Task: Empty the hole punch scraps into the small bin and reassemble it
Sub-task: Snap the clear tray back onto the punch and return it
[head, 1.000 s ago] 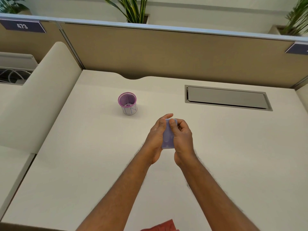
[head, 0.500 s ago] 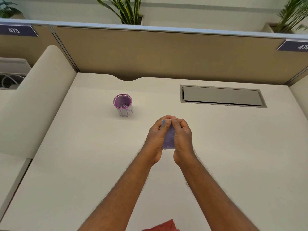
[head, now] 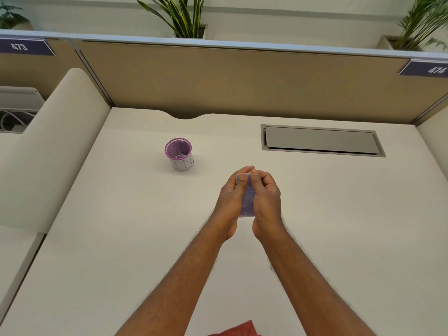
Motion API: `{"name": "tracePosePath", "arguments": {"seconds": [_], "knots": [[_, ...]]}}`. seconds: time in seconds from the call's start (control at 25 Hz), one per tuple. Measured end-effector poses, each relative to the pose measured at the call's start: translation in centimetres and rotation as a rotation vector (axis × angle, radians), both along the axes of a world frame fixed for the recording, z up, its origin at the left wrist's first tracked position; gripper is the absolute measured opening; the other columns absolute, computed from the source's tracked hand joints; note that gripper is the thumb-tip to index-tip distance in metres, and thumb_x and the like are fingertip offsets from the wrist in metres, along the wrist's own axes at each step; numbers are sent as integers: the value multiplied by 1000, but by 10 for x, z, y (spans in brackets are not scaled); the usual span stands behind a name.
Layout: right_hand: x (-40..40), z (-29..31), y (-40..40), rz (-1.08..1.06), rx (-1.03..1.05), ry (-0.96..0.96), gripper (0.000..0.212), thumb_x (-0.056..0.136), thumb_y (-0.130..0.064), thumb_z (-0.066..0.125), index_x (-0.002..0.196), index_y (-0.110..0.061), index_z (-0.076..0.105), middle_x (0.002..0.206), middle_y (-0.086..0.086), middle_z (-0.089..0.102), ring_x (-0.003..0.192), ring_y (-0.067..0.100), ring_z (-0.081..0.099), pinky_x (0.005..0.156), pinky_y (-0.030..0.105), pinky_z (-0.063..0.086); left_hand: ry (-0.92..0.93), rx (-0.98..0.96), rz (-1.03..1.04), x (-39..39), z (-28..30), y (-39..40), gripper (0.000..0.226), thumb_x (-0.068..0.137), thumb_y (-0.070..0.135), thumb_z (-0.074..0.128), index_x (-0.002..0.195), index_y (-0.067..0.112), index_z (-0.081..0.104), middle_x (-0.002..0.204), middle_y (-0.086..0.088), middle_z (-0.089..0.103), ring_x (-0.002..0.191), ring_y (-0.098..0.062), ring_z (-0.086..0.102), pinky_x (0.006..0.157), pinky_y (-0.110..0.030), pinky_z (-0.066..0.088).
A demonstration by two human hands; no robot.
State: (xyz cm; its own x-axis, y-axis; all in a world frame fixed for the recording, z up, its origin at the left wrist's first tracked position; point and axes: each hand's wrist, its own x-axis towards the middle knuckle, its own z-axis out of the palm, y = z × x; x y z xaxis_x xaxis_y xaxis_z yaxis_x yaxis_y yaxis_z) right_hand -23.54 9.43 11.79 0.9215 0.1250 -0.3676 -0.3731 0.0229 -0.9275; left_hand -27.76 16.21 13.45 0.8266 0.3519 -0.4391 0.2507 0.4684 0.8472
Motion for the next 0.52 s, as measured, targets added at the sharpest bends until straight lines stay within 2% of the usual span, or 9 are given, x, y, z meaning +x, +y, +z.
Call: {"name": "tracePosePath", "arguments": {"seconds": [0.12,0.24,0.36,0.44,0.52], "knots": [[0,0,-1,4,0,-4,15,99,-34,63,95,-26,74,93,-10,79,97,15,74,82,43,63,28,-4,21,0,-2,-2,30,107,38,40,126,32,62,136,-3,67,124,-26,65,95,-59,57],[-2,0,-4,26,4,-53,13,97,-33,66,102,-25,76,97,-10,79,94,8,74,74,26,60,3,-53,57,-2,-5,2,28,106,40,44,119,35,68,130,0,71,117,-20,69,82,-46,63],[-7,-1,-12,75,36,-78,21,98,-28,66,118,-23,72,106,-10,77,97,3,72,75,17,57,-17,-219,132,1,-7,15,32,105,42,44,126,30,66,132,-5,68,109,-22,70,73,-39,63],[-13,-4,-20,85,29,-78,18,97,-31,67,112,-22,73,101,-10,77,89,1,70,71,13,54,-21,-333,182,5,-5,24,38,106,41,41,135,24,59,130,-9,65,102,-24,70,74,-42,63],[-20,-6,-25,135,-5,-89,18,96,-36,69,102,-20,74,93,-7,77,76,3,66,67,15,53,-15,-385,201,8,-5,30,44,106,41,40,143,18,51,129,-13,63,102,-29,67,82,-47,59]]}}
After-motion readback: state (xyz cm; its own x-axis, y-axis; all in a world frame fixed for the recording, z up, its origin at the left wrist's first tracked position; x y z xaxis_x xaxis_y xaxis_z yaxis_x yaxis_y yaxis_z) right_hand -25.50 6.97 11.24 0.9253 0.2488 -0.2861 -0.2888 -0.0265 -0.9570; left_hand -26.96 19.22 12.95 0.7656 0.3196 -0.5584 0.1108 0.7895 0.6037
